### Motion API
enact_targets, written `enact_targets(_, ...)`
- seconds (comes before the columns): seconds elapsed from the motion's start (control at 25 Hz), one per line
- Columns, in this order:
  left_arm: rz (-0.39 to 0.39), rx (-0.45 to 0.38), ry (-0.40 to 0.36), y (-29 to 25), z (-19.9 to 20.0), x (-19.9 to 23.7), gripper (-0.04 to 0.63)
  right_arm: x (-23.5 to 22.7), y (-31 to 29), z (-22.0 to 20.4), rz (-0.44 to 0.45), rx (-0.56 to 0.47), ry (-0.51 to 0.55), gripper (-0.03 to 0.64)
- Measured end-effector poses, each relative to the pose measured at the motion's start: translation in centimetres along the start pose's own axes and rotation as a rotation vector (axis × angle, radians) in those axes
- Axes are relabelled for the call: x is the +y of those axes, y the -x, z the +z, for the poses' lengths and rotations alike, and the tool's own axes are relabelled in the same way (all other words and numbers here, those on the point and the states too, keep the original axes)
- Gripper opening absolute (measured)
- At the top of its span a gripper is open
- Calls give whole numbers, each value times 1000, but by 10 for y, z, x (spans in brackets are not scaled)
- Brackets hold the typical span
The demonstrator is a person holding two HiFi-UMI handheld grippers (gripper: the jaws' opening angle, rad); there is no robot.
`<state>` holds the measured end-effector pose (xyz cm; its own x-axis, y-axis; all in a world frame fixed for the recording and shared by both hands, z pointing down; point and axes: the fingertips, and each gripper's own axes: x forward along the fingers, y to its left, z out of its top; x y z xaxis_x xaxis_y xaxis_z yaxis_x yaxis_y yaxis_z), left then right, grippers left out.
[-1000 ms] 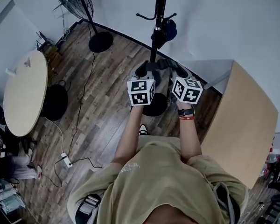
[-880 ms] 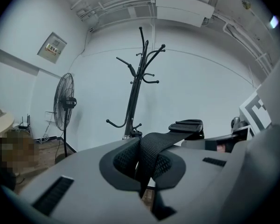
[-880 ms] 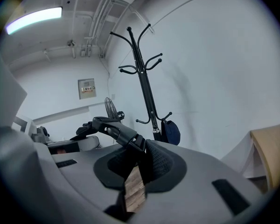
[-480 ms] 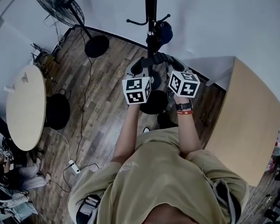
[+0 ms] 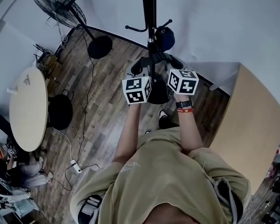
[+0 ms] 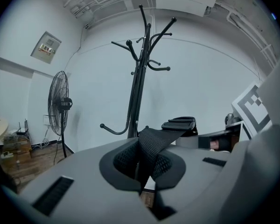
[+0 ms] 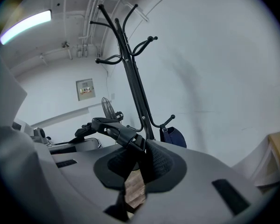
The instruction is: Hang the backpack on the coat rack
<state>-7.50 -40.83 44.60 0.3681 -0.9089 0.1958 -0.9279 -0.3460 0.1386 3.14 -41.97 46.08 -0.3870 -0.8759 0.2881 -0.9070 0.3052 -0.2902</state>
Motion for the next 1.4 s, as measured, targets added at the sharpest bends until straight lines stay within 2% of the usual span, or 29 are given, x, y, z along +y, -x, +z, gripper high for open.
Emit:
enact_targets(0.44,12,25,-26,-63,4,5,24,-38,-55,22,19,16,7,67)
enact_targets(1.4,53,124,21,-127,-38,28,25,-76,-113,-16,29,138,-30,67)
